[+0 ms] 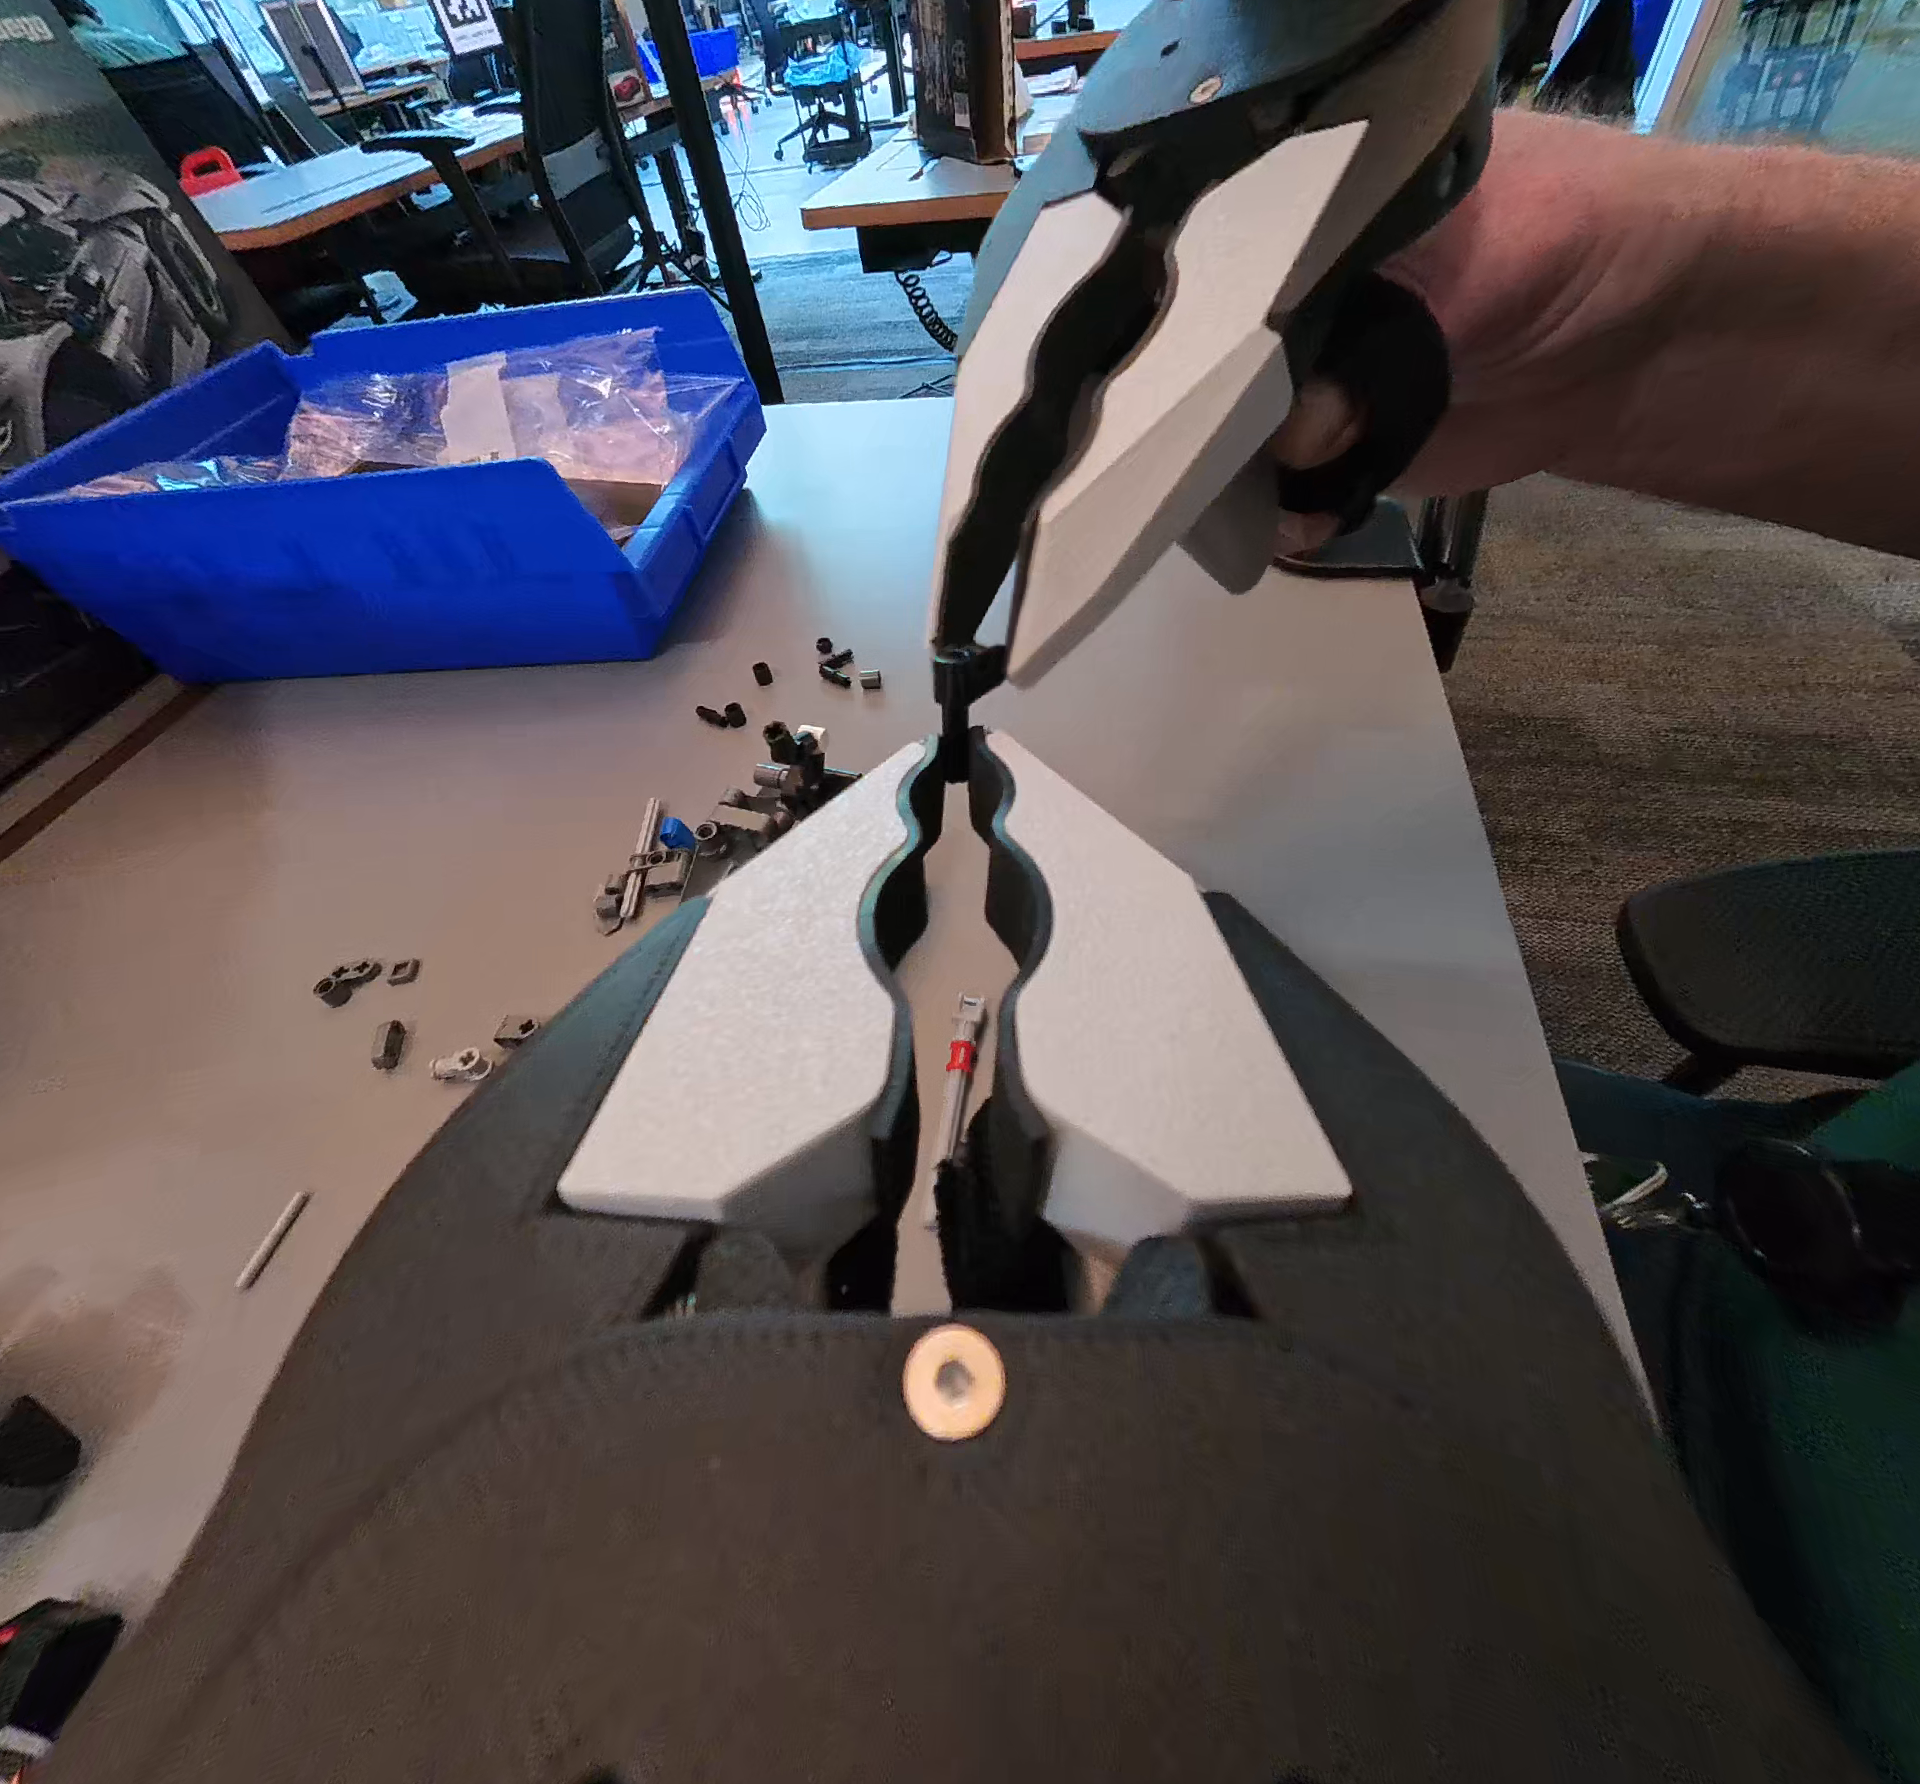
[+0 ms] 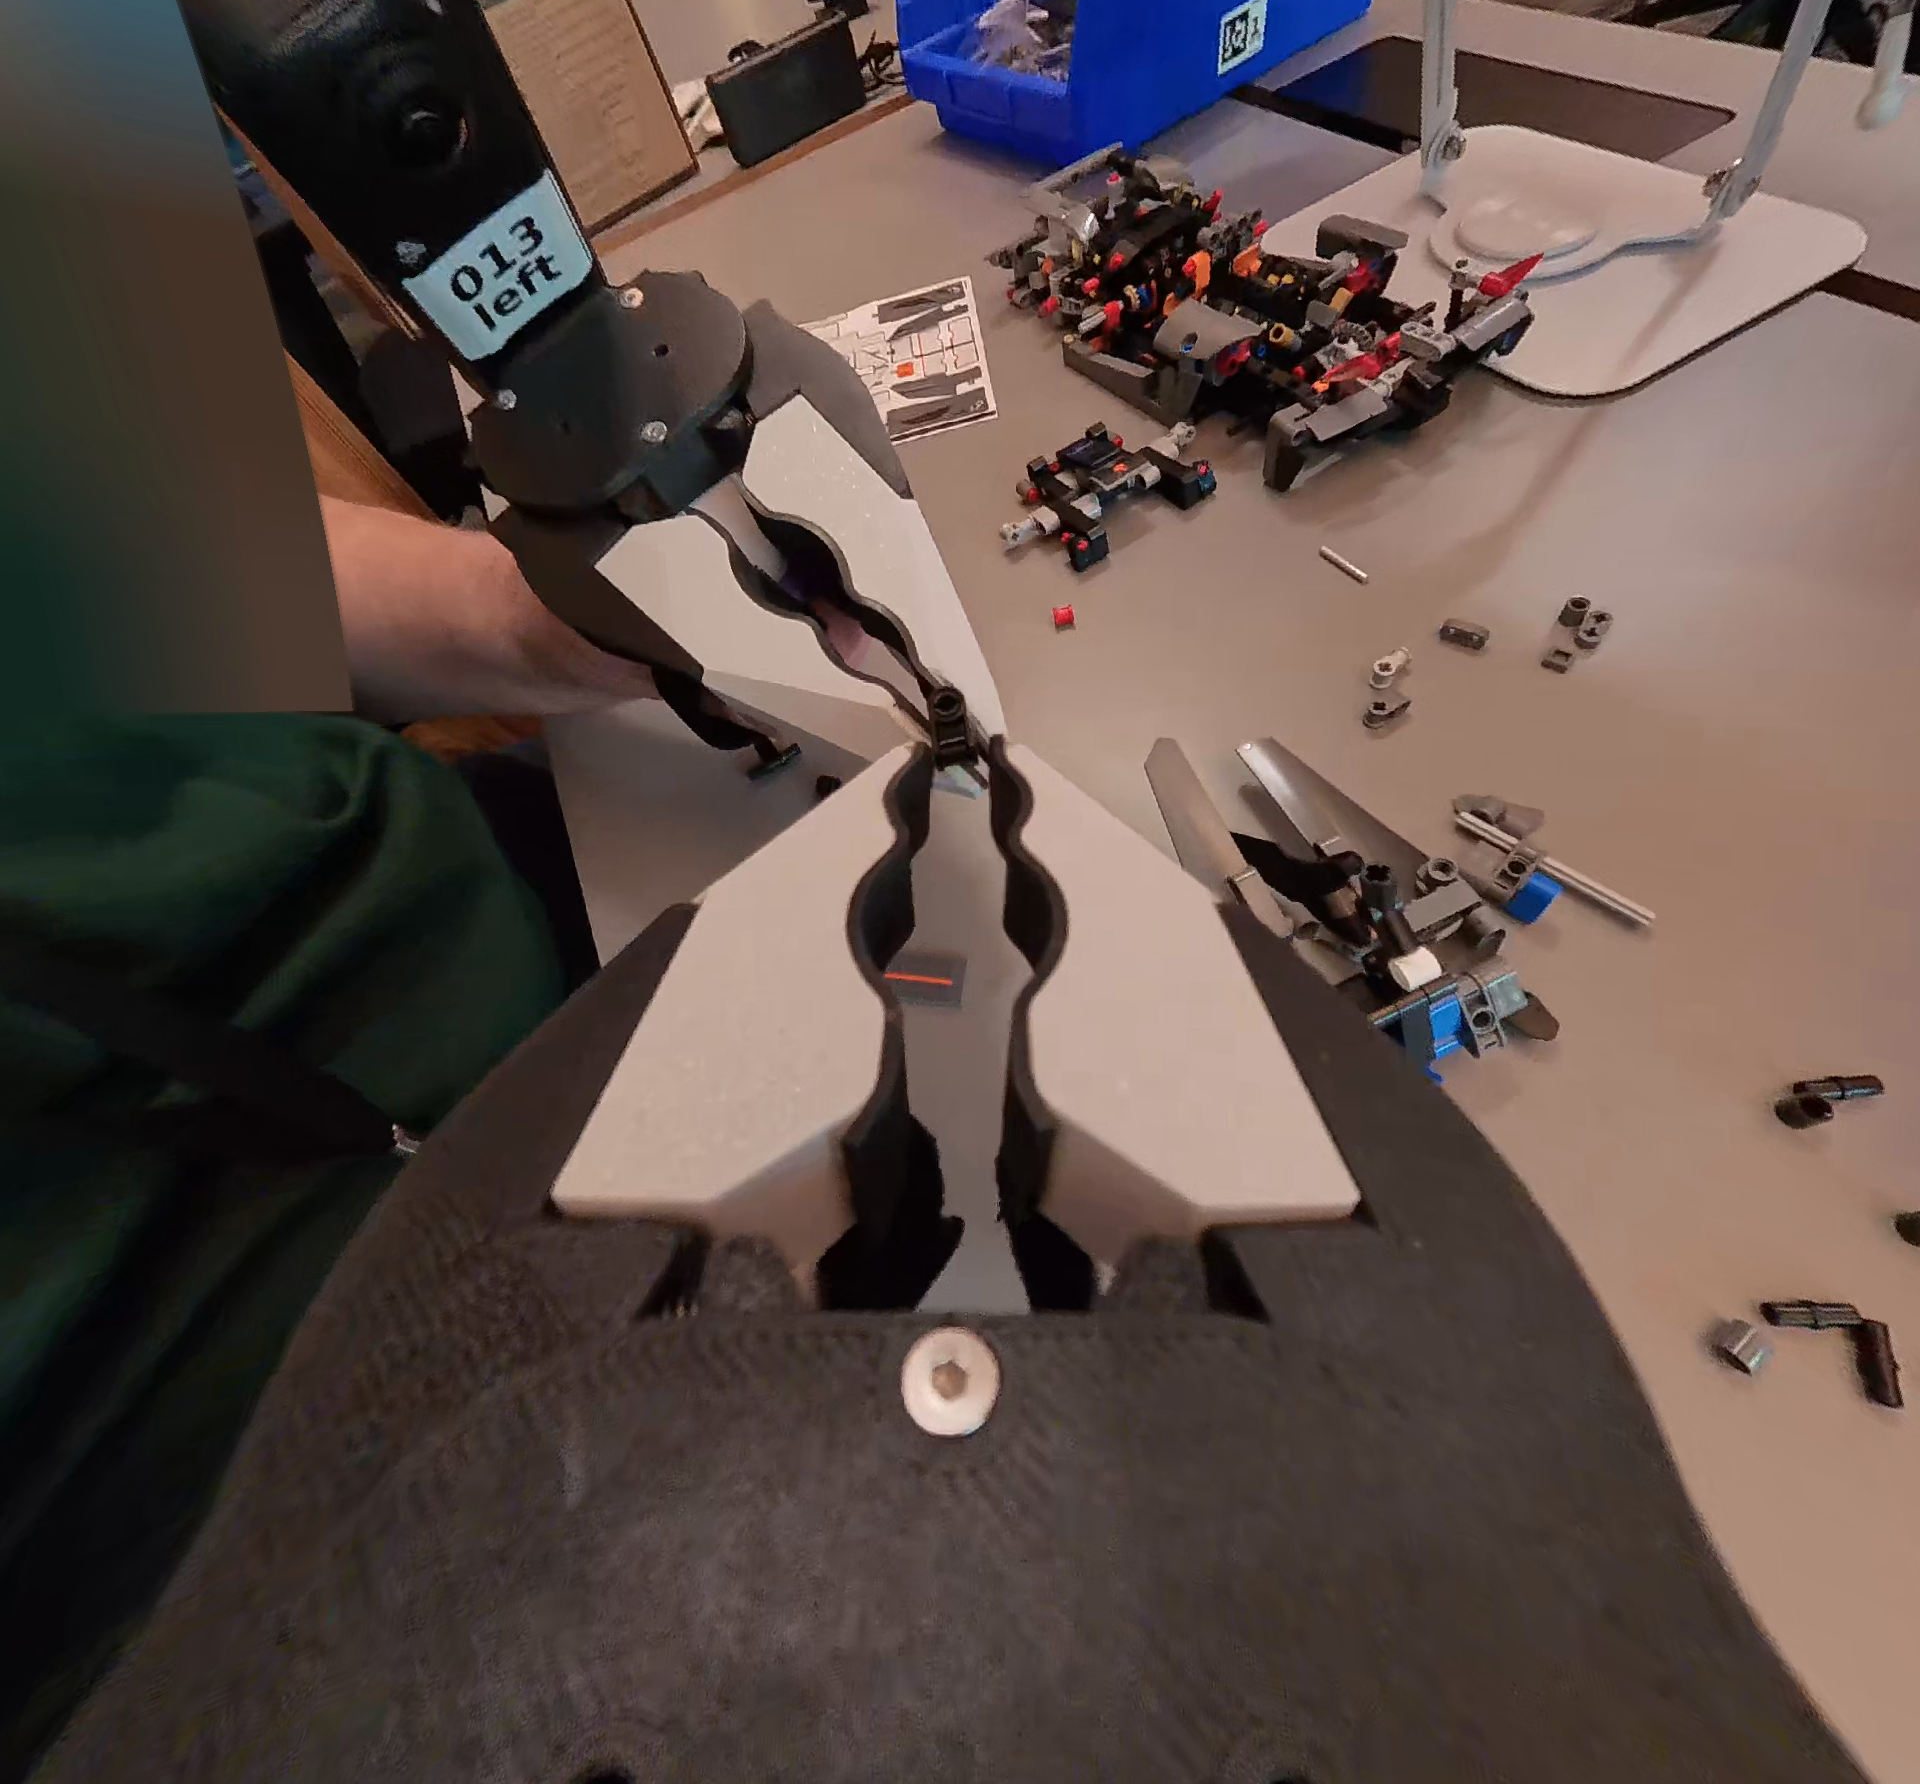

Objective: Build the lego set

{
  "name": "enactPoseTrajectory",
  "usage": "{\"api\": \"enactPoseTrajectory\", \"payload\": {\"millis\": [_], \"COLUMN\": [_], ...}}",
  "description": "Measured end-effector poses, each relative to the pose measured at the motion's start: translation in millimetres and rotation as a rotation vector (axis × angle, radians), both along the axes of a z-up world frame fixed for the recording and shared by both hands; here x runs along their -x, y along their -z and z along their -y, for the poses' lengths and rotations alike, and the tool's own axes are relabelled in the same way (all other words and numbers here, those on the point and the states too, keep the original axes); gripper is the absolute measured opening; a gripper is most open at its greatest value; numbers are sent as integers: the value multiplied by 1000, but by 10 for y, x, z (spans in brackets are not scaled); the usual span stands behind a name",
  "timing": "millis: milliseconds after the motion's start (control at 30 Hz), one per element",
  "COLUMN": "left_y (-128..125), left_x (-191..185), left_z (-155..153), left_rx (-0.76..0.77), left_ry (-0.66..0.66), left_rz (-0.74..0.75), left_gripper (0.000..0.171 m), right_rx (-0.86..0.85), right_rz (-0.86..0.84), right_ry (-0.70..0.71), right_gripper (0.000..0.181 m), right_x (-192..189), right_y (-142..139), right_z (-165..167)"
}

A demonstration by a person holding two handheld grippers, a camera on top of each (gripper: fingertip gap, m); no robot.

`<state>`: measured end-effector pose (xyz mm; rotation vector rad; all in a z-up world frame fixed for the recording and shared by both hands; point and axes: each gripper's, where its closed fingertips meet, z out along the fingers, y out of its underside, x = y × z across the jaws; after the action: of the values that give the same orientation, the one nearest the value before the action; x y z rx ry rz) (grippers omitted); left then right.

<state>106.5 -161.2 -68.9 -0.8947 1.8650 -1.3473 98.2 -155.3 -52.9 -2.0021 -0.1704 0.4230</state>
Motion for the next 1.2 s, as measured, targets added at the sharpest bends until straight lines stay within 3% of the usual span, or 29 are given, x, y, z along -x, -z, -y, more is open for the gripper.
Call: {"api": "enactPoseTrajectory", "payload": {"millis": [467,600,733,833,1000,1200], "left_y": [18,176,540,649,679,707], "left_x": [-12,-72,-99,-103,-161,-223], "left_z": [-16,-285,-542,-548,-474,-364], "left_rx": [51,43,193,292,427,496], "left_ry": [-6,-134,-232,-231,-175,-106], "left_rz": [-14,-106,-345,-432,-508,-562], "left_gripper": [2,20,38,39,30,21], "right_rx": [25,80,245,399,651,702], "right_rz": [69,97,177,194,235,219], "right_ry": [-30,-26,-77,-144,-272,-285], "right_gripper": [6,6,6,6,6,5], "right_x": [4,-165,-352,-475,-548,-592], "right_y": [6,-48,27,141,436,536], "right_z": [-48,-88,-236,-411,-563,-554]}}
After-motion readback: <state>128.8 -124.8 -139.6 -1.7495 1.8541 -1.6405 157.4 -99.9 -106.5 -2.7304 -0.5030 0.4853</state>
